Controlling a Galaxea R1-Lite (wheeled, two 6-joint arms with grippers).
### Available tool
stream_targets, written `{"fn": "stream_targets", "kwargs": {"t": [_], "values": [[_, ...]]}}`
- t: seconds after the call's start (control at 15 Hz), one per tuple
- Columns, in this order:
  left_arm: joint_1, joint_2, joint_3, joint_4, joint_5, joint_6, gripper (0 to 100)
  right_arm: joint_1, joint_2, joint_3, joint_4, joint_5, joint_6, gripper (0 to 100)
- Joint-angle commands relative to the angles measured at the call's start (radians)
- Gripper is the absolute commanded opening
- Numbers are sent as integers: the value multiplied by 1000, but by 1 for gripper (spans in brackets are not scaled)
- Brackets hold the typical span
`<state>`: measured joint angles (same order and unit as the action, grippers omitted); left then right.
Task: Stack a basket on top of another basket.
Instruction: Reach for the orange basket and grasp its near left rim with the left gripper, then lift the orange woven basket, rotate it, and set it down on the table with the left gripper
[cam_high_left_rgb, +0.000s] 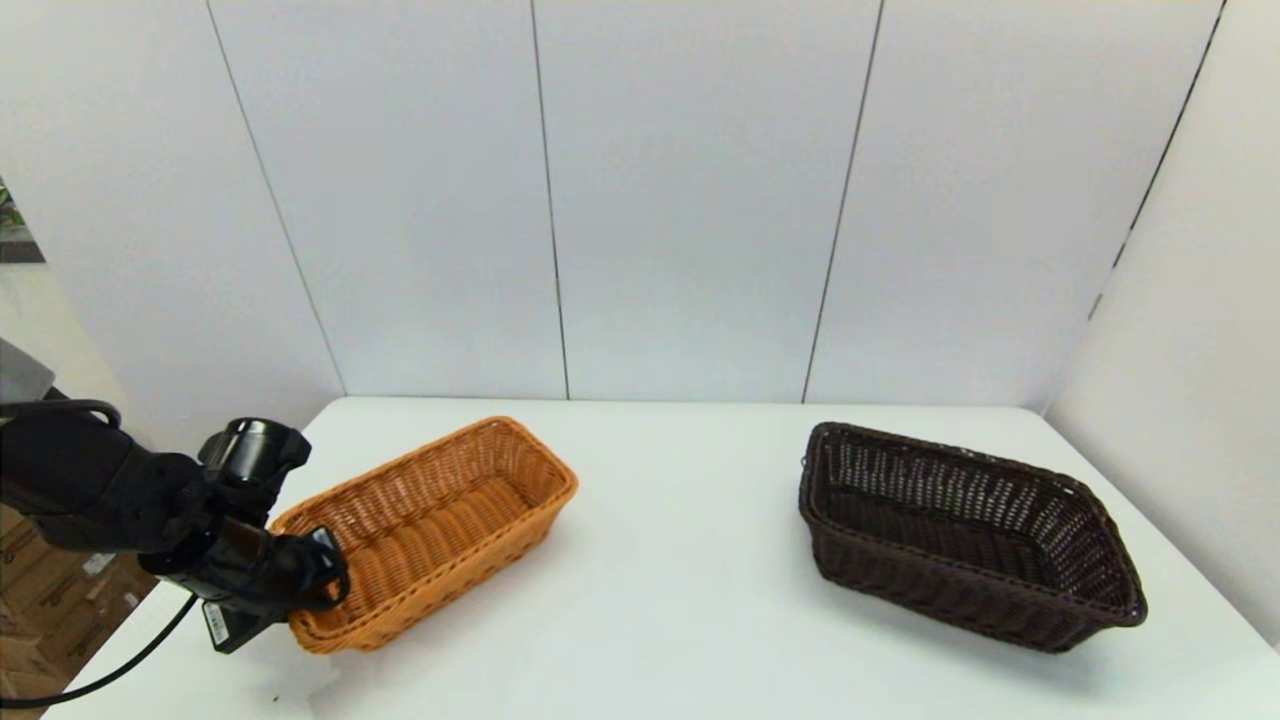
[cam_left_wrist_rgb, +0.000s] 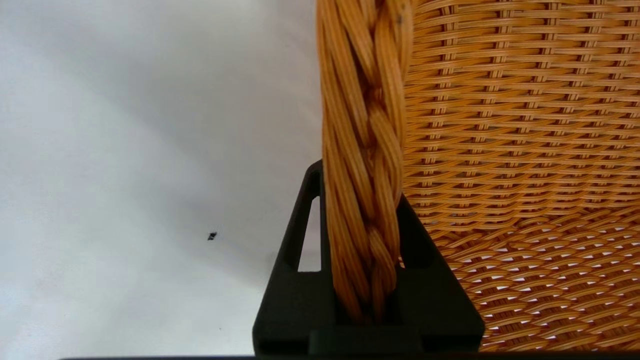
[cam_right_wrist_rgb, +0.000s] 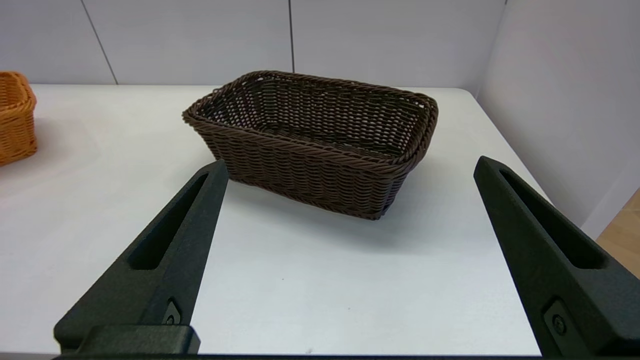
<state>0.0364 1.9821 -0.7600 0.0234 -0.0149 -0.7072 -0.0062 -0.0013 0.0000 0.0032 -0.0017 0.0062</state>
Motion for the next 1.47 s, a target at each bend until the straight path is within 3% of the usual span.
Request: {"fn": "stream_targets", "kwargs": {"t": [0.07,0.47,0.93,1.27,1.47], "values": [[0,-8,-12,-2,0,8,0,0,1,0,0,0,0,100],[0,-23,-85,-2,-30,66,0,0,1,0,0,0,0,100],[0,-51,-97,-2,-303,153,0,0,1,0,0,0,0,100],[0,-65,-97,-2,-415,203,0,0,1,0,0,0,0,100],[-4,-60,-93,-2,-471,324,0,0,1,0,0,0,0,100]]}}
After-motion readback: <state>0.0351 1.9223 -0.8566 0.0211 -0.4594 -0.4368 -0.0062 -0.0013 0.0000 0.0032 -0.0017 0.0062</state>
